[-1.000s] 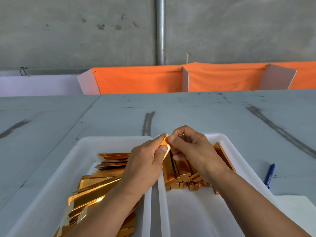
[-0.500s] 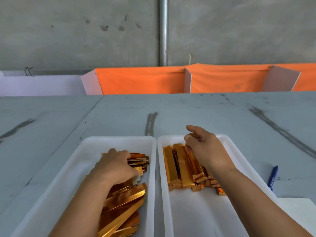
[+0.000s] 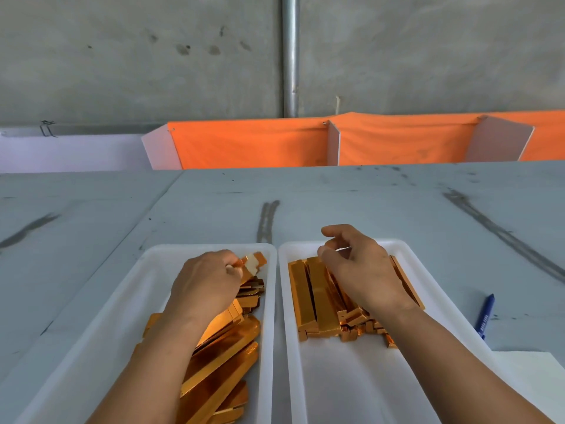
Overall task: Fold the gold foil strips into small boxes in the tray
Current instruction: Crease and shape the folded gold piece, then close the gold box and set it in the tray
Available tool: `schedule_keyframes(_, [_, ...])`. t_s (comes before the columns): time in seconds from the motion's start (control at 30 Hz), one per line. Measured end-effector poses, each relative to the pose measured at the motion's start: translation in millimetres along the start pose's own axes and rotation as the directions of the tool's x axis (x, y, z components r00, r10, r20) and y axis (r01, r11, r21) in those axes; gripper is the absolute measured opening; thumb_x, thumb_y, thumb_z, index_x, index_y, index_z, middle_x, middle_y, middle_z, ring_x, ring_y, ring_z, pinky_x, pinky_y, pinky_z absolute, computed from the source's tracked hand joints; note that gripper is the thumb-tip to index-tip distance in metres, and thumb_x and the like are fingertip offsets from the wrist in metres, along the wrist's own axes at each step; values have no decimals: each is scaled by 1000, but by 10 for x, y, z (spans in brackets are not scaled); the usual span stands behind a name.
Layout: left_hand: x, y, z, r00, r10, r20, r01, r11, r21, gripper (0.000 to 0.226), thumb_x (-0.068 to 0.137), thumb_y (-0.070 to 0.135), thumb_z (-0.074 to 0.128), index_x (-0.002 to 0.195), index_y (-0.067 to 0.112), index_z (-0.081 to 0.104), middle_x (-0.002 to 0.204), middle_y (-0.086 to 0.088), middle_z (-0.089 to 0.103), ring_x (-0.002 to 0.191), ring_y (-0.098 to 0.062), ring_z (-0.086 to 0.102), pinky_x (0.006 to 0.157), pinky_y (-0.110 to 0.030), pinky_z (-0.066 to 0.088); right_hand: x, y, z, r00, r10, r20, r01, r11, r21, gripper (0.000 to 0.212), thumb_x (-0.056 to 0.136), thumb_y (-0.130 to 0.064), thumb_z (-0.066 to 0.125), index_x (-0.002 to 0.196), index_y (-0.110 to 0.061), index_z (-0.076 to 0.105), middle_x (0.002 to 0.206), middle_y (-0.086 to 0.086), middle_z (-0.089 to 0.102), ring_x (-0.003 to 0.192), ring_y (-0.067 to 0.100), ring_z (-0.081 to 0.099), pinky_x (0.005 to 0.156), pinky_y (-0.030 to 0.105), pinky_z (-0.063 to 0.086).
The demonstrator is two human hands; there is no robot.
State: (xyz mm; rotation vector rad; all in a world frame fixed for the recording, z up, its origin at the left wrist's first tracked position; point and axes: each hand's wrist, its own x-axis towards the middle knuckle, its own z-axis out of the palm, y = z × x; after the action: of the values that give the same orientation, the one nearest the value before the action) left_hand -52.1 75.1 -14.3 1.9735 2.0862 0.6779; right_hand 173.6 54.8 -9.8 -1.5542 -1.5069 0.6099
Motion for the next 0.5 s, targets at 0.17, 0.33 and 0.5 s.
schedule_keyframes(0.17, [-67, 150, -7, 986, 101, -134, -129, 966, -225, 27, 98, 30, 47, 120, 31, 62, 106, 10, 63, 89, -6, 52, 75, -24, 42, -53, -53, 8, 998, -51, 25, 49, 996, 68, 26, 95, -33, 61, 120, -38, 62, 99, -19, 64, 91, -4, 60, 64, 4, 43])
schedule_keyframes(0.33, [-210, 301, 60, 926, 356, -126, -377, 886, -271, 25, 96, 28, 50, 115, 31, 64, 96, 17, 62, 91, -3, 56, 77, -16, 43, -86, -108, 16, 992, -93, 87, 80, 986, 146, 15, 90, -44, 63, 103, -39, 69, 88, -19, 70, 89, -12, 60, 67, 3, 45])
schedule_keyframes(0.5, [-228, 331, 91, 919, 380, -102, -393, 892, -223, 34, 97, 25, 49, 128, 32, 58, 109, 14, 60, 100, -1, 53, 83, -7, 36, -86, -89, 29, 994, -91, 63, 86, 993, 80, 14, 92, -35, 64, 80, -32, 72, 75, -16, 69, 67, -1, 61, 55, 11, 45])
